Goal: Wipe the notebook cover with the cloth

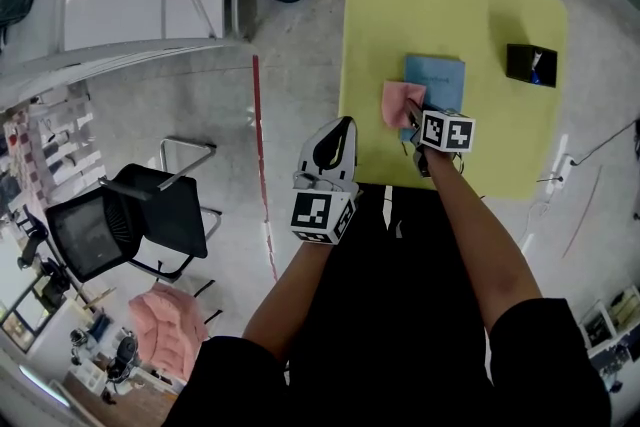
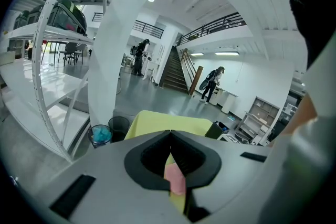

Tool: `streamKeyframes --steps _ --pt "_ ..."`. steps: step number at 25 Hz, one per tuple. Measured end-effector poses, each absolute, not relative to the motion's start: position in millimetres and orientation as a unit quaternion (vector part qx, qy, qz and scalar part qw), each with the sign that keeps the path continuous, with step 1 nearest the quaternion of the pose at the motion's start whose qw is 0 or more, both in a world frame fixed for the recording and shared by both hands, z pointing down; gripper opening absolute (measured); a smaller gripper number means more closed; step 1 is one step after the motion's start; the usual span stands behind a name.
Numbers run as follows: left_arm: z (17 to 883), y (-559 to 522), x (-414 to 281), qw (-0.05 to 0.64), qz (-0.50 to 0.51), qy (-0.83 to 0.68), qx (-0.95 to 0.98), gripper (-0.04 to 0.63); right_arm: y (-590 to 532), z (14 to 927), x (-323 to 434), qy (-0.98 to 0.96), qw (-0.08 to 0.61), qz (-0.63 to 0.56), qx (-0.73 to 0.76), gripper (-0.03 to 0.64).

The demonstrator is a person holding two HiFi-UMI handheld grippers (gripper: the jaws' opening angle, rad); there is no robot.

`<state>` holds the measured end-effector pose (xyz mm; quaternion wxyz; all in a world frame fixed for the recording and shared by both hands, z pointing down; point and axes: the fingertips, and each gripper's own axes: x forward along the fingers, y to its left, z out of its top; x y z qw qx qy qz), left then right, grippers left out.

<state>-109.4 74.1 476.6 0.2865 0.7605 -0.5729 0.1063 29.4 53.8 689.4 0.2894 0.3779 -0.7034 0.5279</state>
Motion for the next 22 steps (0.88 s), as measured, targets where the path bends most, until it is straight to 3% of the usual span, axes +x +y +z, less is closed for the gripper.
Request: streamKeyframes --steps 15,22 --pt "468.0 74.3 -117.2 0.278 0.110 -0.578 0.759 0.011 52.7 690.8 33.7 -0.703 0.300 0.529 0.368 0.037" --pt "468.3 84.6 -84.7 0.281 0.122 -0.544 0.781 0.011 53.6 689.8 41.9 -0.702 0.302 0.529 0.369 0.037"
